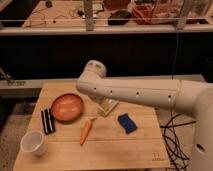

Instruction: Pick up the ceramic bowl

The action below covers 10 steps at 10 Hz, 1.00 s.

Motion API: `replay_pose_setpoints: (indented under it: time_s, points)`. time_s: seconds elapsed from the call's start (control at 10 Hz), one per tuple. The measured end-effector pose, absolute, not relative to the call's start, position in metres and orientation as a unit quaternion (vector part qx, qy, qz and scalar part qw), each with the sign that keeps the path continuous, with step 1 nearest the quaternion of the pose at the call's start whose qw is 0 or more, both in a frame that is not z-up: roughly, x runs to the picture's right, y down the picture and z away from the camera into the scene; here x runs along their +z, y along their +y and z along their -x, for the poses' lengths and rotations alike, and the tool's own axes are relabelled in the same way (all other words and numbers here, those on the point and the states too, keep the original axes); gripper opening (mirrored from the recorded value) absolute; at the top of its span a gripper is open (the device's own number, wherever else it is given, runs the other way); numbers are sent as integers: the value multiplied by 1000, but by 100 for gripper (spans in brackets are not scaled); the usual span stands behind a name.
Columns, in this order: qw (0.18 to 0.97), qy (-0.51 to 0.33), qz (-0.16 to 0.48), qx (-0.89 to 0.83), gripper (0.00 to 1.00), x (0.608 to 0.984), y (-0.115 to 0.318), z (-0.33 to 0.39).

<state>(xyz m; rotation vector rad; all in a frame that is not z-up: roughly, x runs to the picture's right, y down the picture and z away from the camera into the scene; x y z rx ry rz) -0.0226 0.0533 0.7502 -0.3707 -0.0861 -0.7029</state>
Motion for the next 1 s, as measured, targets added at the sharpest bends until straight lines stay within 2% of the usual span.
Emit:
replay_pose_setpoints:
  time_s: [1.0]
  points:
    - [906, -75, 159, -384, 80, 783, 45, 41]
